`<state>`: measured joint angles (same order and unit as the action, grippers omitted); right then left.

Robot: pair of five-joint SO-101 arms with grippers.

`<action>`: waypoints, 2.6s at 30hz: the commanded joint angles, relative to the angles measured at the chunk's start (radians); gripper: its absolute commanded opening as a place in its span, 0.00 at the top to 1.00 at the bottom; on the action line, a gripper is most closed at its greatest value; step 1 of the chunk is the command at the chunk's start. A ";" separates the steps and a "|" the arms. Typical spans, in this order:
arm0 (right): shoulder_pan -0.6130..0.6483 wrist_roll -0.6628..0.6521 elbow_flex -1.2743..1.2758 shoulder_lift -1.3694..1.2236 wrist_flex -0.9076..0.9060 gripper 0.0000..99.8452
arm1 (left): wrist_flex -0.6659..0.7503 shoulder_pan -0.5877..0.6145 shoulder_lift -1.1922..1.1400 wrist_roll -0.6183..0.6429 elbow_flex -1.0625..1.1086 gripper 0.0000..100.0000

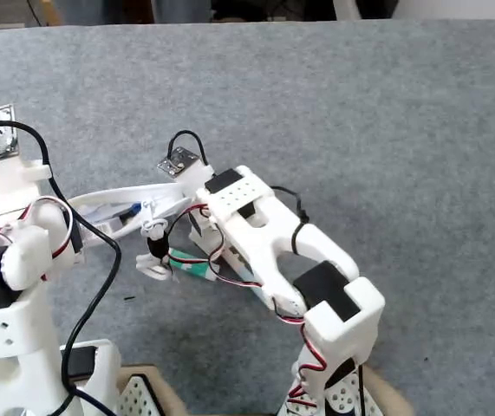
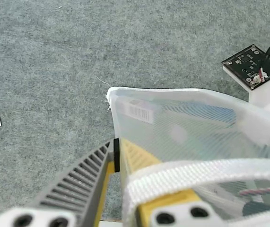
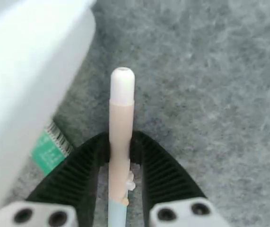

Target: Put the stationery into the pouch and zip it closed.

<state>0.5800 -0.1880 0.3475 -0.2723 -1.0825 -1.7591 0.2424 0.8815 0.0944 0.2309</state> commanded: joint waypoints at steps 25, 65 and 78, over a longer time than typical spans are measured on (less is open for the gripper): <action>-0.232 -0.041 -0.074 1.191 0.017 0.99 | -0.002 -0.128 0.003 0.071 -0.176 0.97; 0.221 0.404 -0.027 1.244 0.192 0.99 | 0.087 -0.309 0.005 0.029 0.104 0.97; 0.219 0.222 0.018 1.244 0.150 0.89 | 0.086 -0.309 0.011 0.028 0.104 0.97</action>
<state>0.7917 0.0990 0.3675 0.9582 -0.9014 -1.6978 -0.0552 0.8876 0.1312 0.3429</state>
